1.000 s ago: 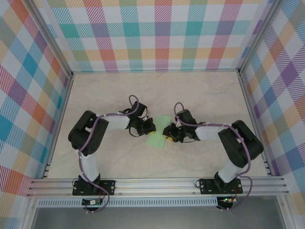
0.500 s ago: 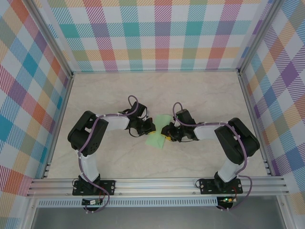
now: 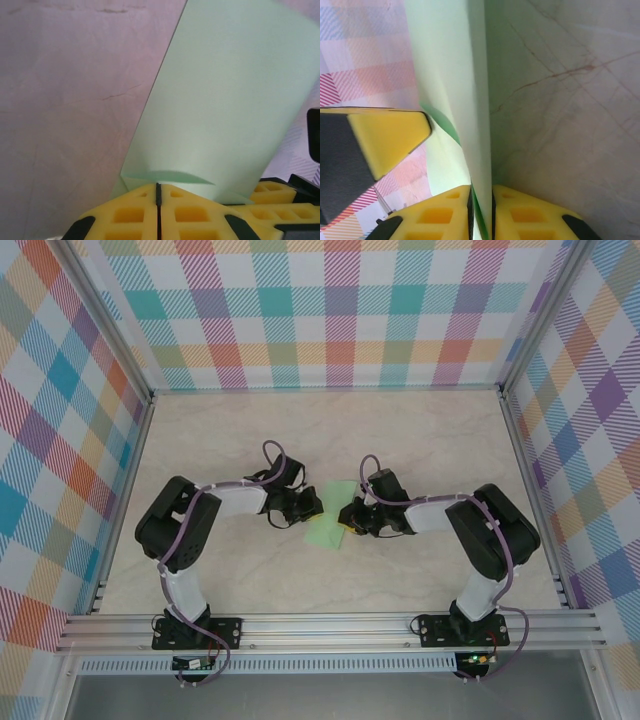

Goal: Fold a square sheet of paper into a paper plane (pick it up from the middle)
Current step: Turn over the paper at the center of the table.

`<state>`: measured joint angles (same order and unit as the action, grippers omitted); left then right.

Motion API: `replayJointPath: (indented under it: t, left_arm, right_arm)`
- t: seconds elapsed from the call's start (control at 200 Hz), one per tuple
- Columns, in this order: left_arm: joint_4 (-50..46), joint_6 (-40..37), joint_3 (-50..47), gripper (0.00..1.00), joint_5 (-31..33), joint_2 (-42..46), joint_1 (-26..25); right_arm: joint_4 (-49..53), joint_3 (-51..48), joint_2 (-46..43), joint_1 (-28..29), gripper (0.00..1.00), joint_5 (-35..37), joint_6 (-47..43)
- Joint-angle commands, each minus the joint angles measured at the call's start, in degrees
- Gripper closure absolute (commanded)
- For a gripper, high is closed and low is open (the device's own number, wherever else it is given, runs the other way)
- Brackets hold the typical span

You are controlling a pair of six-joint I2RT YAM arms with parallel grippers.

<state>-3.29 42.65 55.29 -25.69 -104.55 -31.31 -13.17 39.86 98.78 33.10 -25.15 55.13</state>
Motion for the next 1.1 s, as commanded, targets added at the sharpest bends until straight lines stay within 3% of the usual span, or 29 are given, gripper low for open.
replayJointPath:
  t: [0.0, 0.35, 0.54, 0.71, 0.865, 1.0, 1.1]
  left_arm:
    - [-1.9, 0.3, -0.8, 0.91, 2.3, 5.2, 0.9]
    - [-10.2, -1.0, -1.9, 0.80, 11.8, 18.6, 1.1]
    - [-14.6, -1.2, -3.1, 0.78, 16.2, 24.6, 1.8]
    - [-17.8, -0.1, -5.3, 0.76, 22.6, 30.5, 2.6]
    - [-20.9, 2.7, -7.7, 0.73, 30.6, 36.8, 3.2]
    - [-24.9, 5.8, -9.1, 0.71, 37.6, 41.7, 3.5]
    - [-28.3, 7.8, -9.7, 0.71, 42.3, 44.8, 3.8]
  right_arm:
    - [3.7, 1.6, -3.6, 0.3, 0.86, -0.3, -4.0]
    - [30.5, 12.0, -12.3, 0.3, 0.94, 6.3, -17.7]
    - [55.8, 25.1, -13.3, 0.3, 0.92, 21.9, -26.2]
    - [77.4, 38.8, -8.4, 1.8, 0.90, 39.6, -28.4]
    - [91.2, 49.6, -0.8, 6.7, 0.90, 54.9, -23.5]
    - [94.0, 55.6, 8.6, 11.6, 0.91, 55.8, -20.7]
    - [94.6, 63.2, 17.5, 15.4, 0.90, 50.9, -19.7]
